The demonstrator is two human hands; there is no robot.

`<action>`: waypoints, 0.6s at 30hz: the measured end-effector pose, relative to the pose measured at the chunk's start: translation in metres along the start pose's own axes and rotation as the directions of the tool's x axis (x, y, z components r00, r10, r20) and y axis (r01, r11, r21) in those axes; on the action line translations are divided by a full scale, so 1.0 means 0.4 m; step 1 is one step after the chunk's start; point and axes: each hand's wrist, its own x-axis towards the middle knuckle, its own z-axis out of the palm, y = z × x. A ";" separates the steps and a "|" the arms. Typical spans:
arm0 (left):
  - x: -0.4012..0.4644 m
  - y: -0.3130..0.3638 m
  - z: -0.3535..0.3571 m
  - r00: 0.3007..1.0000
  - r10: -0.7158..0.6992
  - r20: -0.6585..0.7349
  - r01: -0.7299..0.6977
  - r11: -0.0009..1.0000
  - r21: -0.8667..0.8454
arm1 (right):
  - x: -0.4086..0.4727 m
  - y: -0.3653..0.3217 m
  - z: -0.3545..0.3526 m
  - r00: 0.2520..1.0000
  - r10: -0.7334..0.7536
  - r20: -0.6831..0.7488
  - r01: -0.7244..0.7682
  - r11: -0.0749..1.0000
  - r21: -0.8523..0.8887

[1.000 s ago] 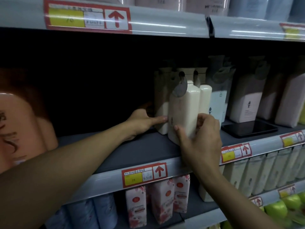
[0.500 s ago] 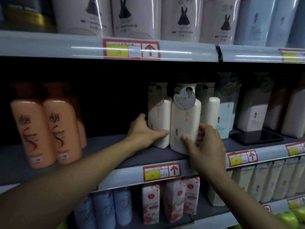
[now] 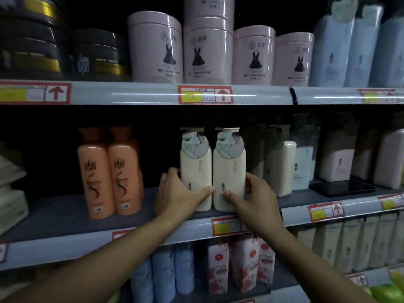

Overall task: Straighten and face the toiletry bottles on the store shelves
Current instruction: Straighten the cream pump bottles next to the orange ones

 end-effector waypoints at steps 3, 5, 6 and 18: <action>-0.009 -0.006 -0.009 1.000 0.011 0.022 -0.011 1.000 -0.013 | -0.003 -0.009 0.007 1.000 0.006 -0.005 -0.006 1.000 -0.026; -0.011 -0.011 -0.012 0.999 0.020 0.040 -0.018 0.999 -0.042 | 0.002 -0.007 0.010 1.000 0.012 -0.011 -0.012 1.000 -0.020; -0.011 -0.013 -0.013 0.999 0.021 0.039 -0.019 0.999 -0.051 | 0.007 -0.006 0.013 1.000 0.012 -0.008 -0.012 1.000 -0.012; 0.063 -0.027 0.010 0.998 -0.057 -0.038 0.057 0.998 0.010 | 0.101 0.014 0.103 0.998 -0.009 0.067 0.011 1.000 -0.024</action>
